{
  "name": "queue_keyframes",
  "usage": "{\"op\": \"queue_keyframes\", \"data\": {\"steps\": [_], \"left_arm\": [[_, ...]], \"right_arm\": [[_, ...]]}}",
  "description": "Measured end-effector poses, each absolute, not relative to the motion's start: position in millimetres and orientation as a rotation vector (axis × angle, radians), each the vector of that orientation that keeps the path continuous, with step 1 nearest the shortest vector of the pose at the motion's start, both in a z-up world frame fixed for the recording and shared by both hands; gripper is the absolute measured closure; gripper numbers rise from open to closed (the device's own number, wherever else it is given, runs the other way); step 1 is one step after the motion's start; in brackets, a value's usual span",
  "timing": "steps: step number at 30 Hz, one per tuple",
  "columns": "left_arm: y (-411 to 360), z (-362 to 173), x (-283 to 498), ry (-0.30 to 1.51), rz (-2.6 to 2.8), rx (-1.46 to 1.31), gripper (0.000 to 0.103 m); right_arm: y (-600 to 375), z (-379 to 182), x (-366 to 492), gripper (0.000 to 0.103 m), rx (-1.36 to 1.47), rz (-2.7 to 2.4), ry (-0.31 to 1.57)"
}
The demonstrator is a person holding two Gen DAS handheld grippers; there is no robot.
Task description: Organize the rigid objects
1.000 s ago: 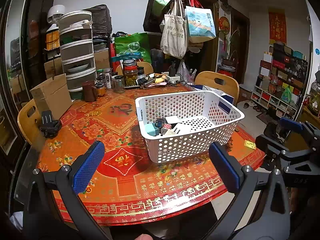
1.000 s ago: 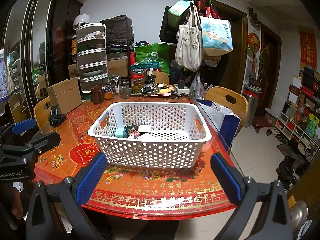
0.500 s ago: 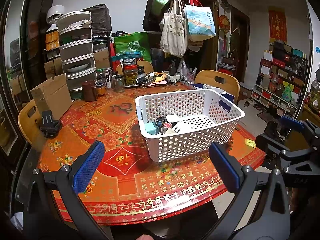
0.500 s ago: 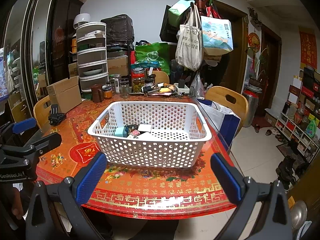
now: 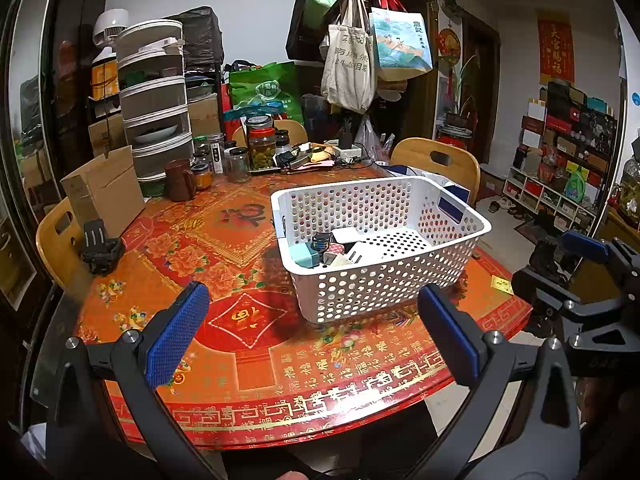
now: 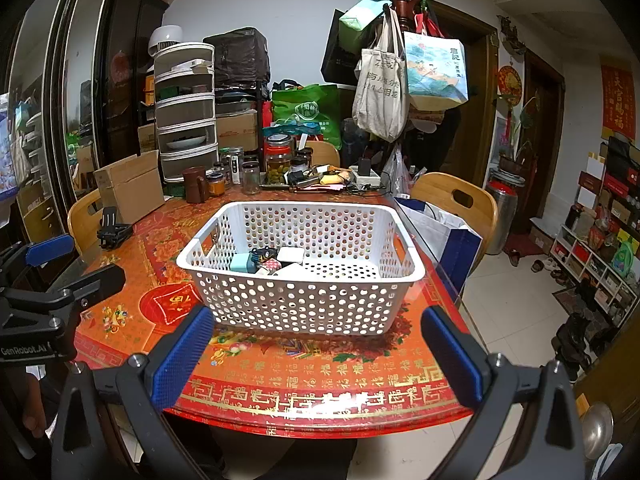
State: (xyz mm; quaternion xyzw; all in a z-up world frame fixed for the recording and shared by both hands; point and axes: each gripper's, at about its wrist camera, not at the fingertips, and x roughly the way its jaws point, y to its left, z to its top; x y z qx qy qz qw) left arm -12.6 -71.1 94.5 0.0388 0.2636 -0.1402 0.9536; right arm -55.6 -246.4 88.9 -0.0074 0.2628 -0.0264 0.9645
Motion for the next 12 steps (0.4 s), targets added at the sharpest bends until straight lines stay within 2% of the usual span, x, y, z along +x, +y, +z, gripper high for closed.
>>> {"op": "queue_keyframes", "data": {"steps": [12], "left_arm": [[-70.8,93.9,-17.7,0.512,-0.289,0.114,0.000]], "right_arm": [[-245.9,89.3,-55.2,0.000,-0.016,-0.053,0.533]]}}
